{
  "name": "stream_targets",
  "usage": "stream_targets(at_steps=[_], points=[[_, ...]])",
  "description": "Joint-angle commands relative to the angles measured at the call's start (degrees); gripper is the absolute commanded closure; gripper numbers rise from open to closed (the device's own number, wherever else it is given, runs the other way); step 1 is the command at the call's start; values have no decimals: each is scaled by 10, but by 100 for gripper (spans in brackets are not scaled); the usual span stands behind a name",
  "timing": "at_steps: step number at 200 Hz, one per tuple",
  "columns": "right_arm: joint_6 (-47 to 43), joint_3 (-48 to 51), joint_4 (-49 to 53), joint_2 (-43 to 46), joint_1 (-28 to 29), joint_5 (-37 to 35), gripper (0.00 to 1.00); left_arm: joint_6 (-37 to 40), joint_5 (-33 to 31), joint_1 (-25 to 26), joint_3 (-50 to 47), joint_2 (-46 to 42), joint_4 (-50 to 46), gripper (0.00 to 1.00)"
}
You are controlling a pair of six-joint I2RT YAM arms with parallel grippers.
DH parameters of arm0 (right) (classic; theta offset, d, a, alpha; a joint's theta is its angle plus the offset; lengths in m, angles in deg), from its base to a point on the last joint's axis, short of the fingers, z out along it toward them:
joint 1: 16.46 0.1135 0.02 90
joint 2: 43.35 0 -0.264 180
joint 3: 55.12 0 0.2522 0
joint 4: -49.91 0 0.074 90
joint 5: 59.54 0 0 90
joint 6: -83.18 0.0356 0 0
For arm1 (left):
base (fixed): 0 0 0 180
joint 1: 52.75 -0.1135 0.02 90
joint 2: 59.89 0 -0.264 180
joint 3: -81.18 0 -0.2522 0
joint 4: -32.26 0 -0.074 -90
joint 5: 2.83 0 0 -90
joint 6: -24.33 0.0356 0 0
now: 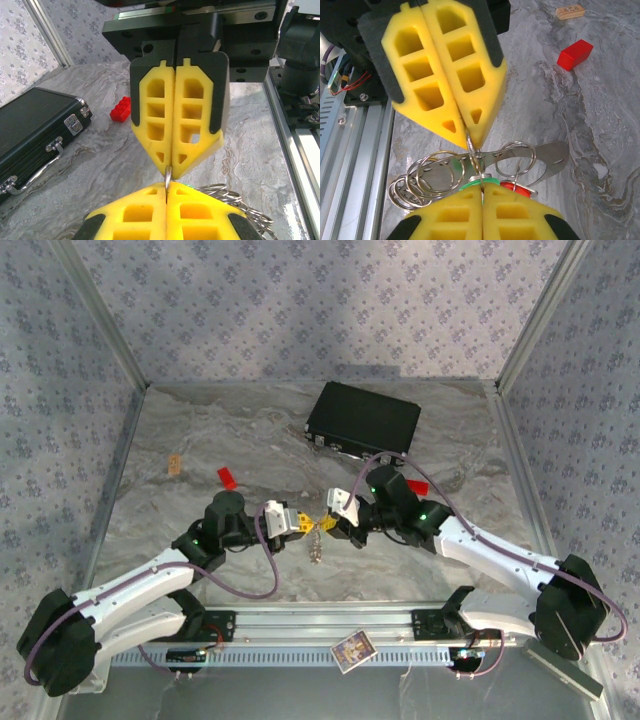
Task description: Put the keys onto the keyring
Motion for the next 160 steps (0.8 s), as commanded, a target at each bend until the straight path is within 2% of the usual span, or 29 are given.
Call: stream_targets(at_steps=[1,57,99,128,160], points=[[3,-3,-13,5,-4,11,99,-8,20,3,5,-6,38,100],[-5,10,-6,-7,-12,-7,100,-13,27,3,4,-4,58,100],[2,2,1,-9,-12,8,100,-15,23,3,-8,-7,74,100],[-2,6,-2,23,-13,3,73,-28,20,3,-19,9,104,100],[-9,15,-16,40,-16,11,69,-49,21,2,-29,22,148,100]])
